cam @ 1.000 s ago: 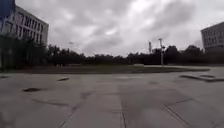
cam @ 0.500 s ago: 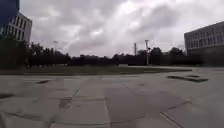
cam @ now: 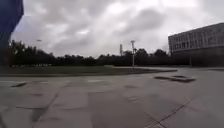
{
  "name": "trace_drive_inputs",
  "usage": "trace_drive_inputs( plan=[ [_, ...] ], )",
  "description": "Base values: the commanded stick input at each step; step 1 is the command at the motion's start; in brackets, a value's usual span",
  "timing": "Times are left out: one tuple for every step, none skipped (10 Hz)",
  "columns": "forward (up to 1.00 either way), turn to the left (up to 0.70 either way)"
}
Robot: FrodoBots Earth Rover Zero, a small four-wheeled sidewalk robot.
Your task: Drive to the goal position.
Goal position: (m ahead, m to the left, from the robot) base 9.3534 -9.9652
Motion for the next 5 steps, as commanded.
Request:
trace_drive_inputs(
  plan=[
    [0.7, -0.35],
    [0.7, -0.35],
    [0.7, -0.35],
    [0.7, -0.35],
    [0.7, -0.35]
  ],
)
